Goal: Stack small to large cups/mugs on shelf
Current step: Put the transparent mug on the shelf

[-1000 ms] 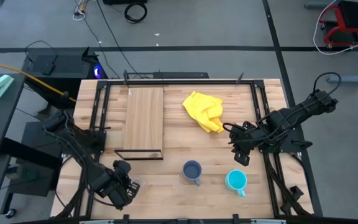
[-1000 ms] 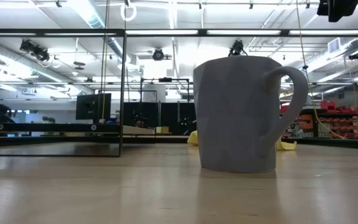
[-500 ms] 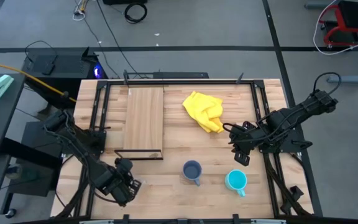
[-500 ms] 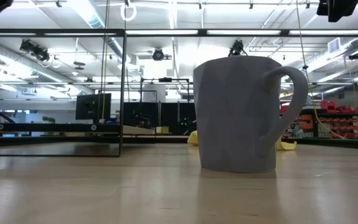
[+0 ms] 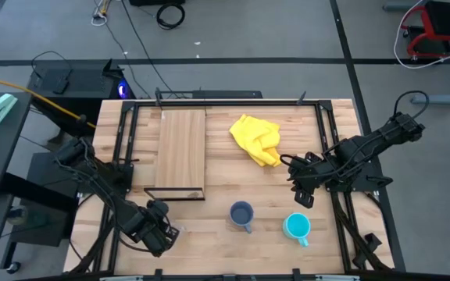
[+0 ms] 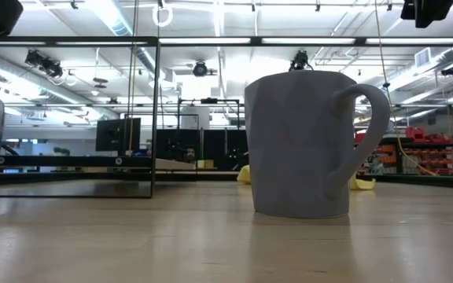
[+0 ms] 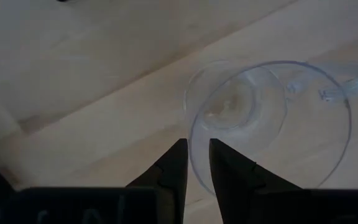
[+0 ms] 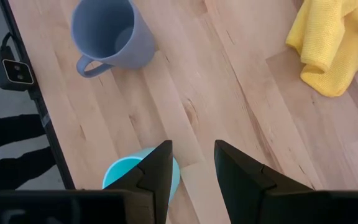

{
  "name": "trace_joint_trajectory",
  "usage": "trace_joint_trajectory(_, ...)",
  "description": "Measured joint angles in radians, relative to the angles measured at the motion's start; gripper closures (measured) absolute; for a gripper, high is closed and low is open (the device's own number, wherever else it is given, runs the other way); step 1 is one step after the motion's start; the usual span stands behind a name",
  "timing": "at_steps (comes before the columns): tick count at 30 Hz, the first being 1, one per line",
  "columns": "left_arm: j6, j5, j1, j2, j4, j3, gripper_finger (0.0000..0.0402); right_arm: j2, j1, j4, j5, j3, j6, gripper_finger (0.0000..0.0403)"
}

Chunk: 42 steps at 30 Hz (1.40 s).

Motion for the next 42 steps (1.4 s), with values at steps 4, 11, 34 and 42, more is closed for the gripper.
trace_joint_trajectory(4, 0.005, 0.0, 0.006, 0.0, -0.005, 0.007, 0.0349, 0.0, 0.0, 0.0, 0.006, 0.0, 0.0, 0.0276)
trace_joint_trajectory(11, 0.011, 0.0, 0.01, -0.006, -0.039, 0.042, 0.0391, 0.0, 0.0, 0.0, 0.007, 0.0, 0.0, 0.0276)
trace_joint_trajectory(34, 0.429, -0.18, 0.186, -0.077, -0.622, 0.755, 0.0395, 0.0, 0.0, 0.0, 0.004, 0.0, 0.0, 0.0302)
trace_joint_trajectory(42, 0.757, -0.227, 0.439, -0.081, -0.627, 0.888, 0.0395, -0.01, -0.003, 0.0, 0.004, 0.0, 0.013, 0.0303)
